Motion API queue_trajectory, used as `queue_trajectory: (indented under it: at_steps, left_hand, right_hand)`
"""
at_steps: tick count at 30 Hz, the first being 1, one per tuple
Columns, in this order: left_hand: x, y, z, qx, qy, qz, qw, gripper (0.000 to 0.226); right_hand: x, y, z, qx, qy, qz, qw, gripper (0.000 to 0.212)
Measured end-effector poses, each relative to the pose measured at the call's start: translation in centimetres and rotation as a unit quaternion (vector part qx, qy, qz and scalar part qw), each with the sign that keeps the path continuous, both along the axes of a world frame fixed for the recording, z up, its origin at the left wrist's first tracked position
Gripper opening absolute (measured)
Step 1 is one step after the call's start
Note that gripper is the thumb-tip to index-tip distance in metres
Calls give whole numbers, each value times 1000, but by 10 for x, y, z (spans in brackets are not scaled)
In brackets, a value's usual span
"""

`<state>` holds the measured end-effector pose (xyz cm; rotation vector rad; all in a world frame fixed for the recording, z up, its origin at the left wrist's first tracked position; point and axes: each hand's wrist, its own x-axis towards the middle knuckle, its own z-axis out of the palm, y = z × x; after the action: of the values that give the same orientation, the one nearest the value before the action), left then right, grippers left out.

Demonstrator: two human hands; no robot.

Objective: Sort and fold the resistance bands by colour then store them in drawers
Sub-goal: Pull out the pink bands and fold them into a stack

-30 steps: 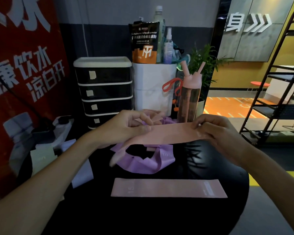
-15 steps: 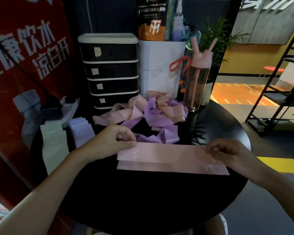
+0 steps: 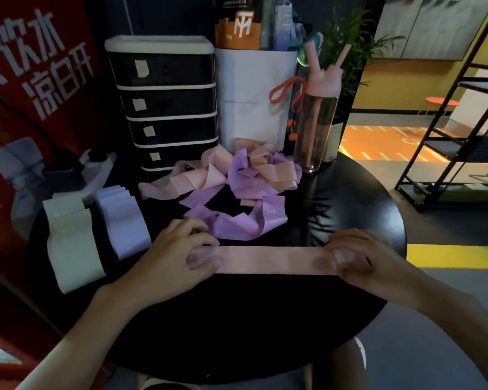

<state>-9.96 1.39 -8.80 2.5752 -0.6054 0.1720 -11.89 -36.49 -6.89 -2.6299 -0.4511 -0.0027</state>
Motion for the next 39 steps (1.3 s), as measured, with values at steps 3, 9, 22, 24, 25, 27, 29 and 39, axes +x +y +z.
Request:
queue_trajectory:
  at_steps: [3,9,22,24,25,27,29,39]
  left_hand:
    - [-2,2,-3,-9,10,-24,1000,44]
    - [0,5,-9,-46,-5,-27,999,36]
    - [-5,1,-9,-54,-22,-16,998,33]
    - [-5,1,-10,-57,-25,-18,998,33]
    - [-5,0,-9,-65,-26,-19,997,32]
    - [-4,-4,-6,-90,-33,-16,995,29]
    - [3,-11,-1,-110,-66,-2,992,30]
    - [44,-33,-2,-38,-48,104,993,35]
  right_hand:
    - [0,-8,-8,33,-7,1,999,46]
    - [-2,-11,-15,96,-33,8,995,24]
    - [-6,-13,-19,107,-52,2,993,25]
    - [-5,-14,-19,106,-52,5,993,24]
    - [-5,-13,-18,105,-52,6,993,25]
    - [-2,-11,-15,114,-56,12,992,29]
    - [4,-3,-8,141,-56,18,988,24]
    - [77,82,36,130,-83,65,986,15]
